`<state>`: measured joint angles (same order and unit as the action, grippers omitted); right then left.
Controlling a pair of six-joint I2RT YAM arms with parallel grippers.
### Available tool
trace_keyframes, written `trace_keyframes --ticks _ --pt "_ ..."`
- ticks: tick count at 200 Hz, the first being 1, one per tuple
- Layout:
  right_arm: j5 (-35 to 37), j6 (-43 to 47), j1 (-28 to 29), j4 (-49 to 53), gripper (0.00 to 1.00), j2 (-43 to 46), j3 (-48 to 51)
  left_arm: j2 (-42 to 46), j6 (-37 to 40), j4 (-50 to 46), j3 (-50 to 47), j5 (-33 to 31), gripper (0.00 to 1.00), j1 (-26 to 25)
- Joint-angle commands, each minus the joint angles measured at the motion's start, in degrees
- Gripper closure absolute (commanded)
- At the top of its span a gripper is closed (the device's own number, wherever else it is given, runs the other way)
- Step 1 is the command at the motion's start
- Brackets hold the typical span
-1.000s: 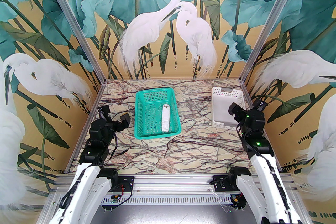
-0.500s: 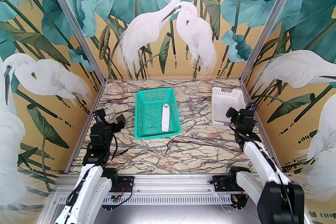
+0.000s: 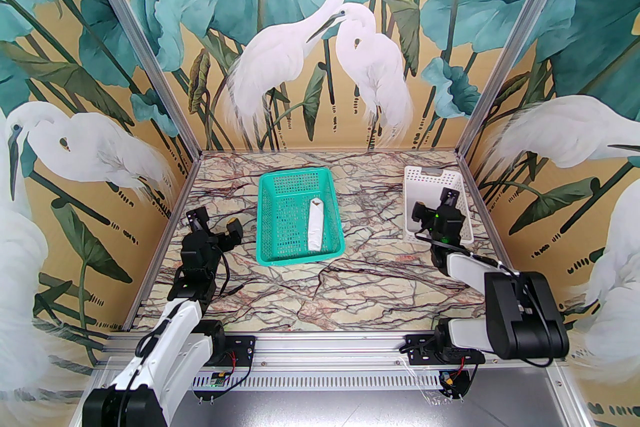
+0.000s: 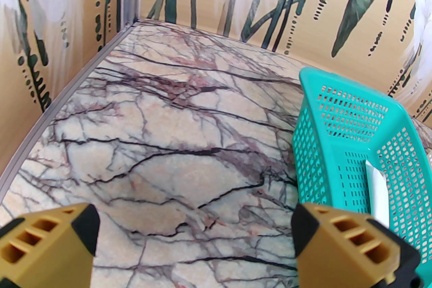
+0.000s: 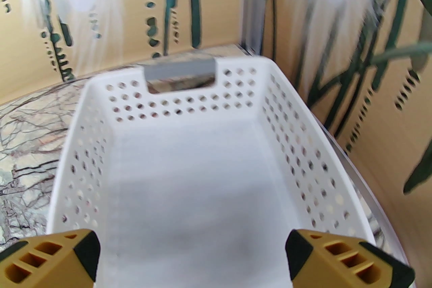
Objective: Place the utensils on the paper napkin and roll it up
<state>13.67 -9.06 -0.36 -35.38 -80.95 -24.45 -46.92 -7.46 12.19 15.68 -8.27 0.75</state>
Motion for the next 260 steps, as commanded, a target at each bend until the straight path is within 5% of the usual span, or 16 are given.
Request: trace_keyframes --ticks 1,260 --pt "-2.2 3.21 0.34 -8.69 0.01 -3.78 0.7 -2.47 1.48 5.42 -0.6 2.95 0.01 0.39" --pt "-4.01 3.7 0.15 -14.32 0.01 -7.12 2.39 -22.9 5.76 29.25 0.31 14.49 0.01 0.83"
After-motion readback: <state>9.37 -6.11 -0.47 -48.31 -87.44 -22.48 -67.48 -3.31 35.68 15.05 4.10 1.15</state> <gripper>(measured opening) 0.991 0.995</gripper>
